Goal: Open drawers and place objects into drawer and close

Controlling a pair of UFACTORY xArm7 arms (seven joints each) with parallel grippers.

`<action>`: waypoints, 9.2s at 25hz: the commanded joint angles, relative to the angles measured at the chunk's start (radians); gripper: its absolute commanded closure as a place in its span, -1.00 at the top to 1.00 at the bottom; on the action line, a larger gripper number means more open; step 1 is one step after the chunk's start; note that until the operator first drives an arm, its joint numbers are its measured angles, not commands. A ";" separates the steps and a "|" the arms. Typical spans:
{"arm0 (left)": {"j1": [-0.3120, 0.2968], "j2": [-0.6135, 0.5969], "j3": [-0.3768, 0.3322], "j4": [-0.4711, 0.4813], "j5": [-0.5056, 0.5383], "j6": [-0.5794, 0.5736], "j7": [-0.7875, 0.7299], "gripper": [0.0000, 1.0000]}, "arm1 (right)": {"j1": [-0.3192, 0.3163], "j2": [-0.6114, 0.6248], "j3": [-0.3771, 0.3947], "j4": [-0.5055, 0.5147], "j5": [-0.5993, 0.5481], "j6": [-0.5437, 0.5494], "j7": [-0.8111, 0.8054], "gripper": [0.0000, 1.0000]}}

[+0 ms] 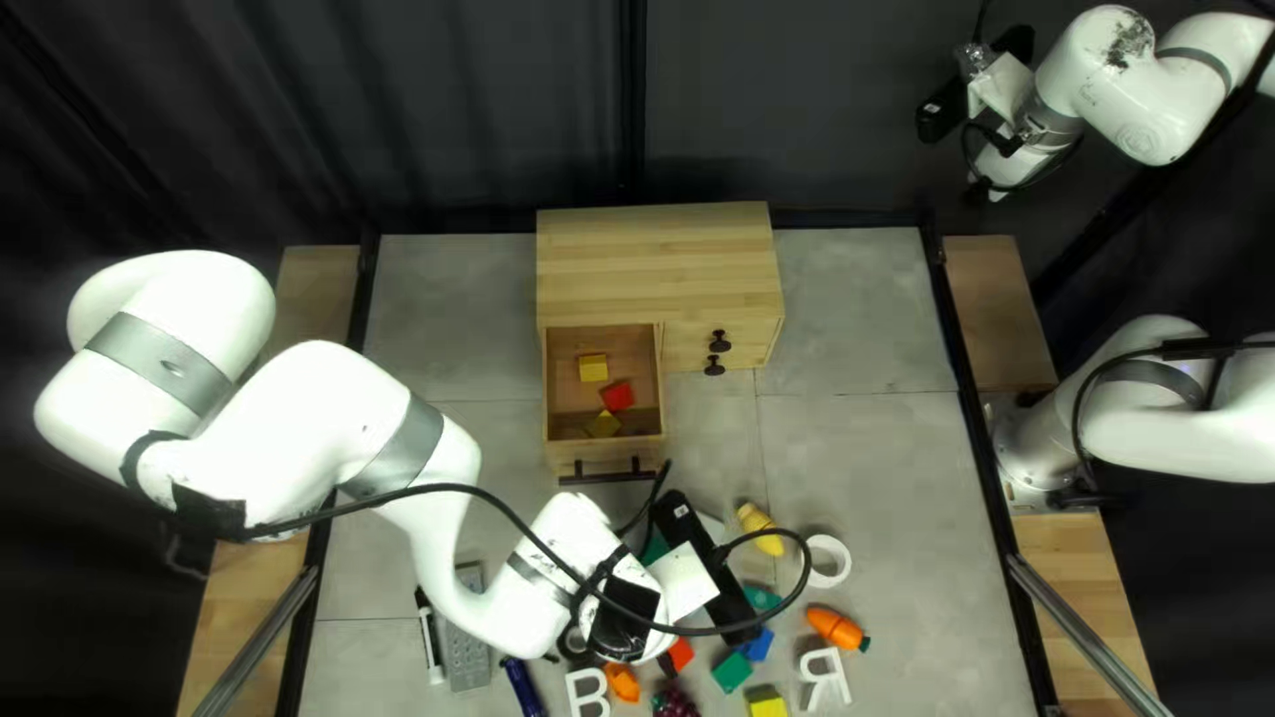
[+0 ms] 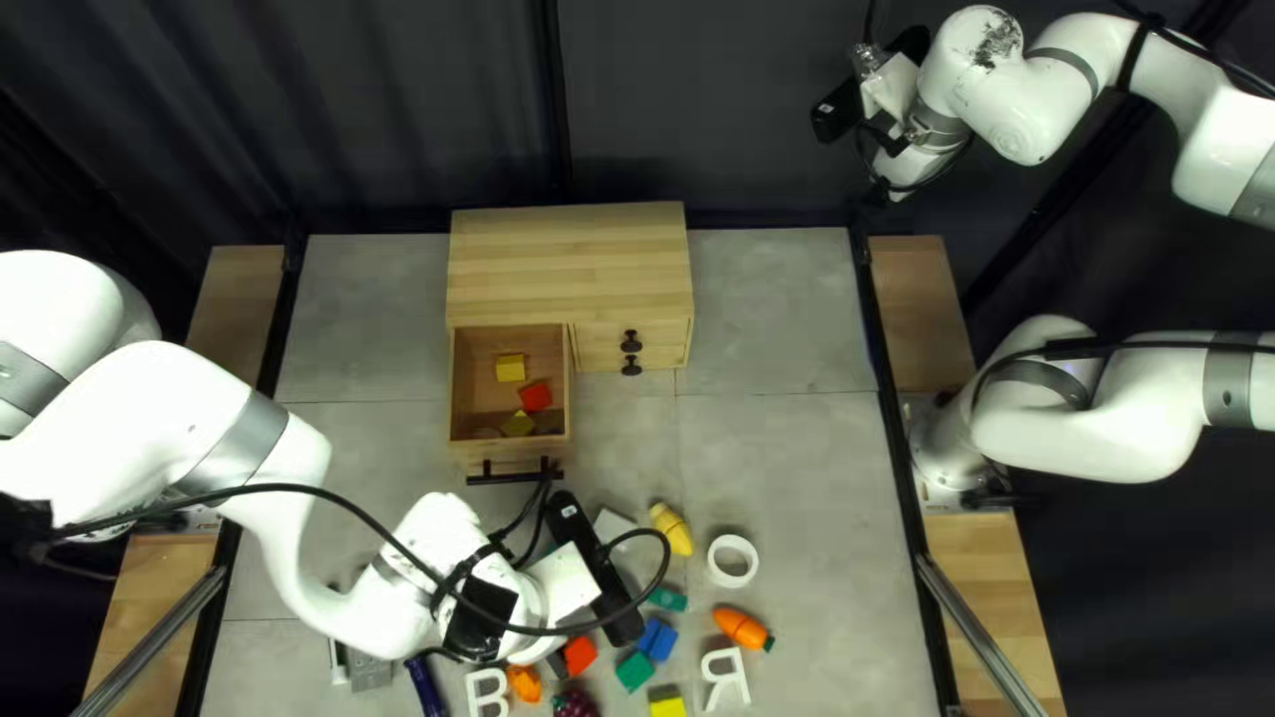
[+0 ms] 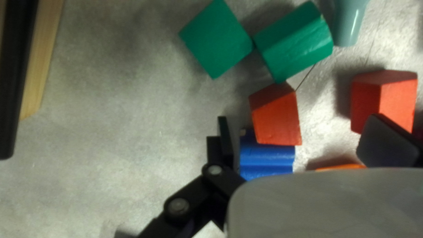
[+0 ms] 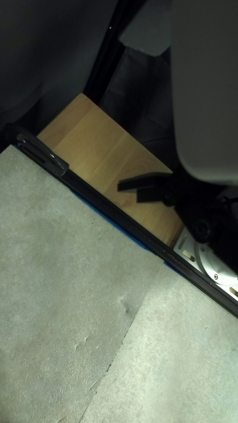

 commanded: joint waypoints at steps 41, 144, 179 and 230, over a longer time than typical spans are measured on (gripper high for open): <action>0.060 -0.353 0.034 0.103 0.092 0.530 0.464 -1.00 | 0.000 0.000 0.000 0.000 0.000 0.000 0.000 1.00; -0.069 0.010 0.042 0.072 -0.104 0.153 0.237 -1.00 | 0.000 0.000 0.000 0.000 0.000 0.000 0.000 1.00; 0.122 -0.442 0.272 -0.217 0.239 0.160 0.272 1.00 | 0.000 0.000 0.000 0.000 0.000 0.000 0.000 1.00; -0.038 -0.136 -0.043 -0.219 -0.349 -0.107 1.585 0.81 | 0.000 0.000 0.000 0.000 0.000 0.000 0.000 1.00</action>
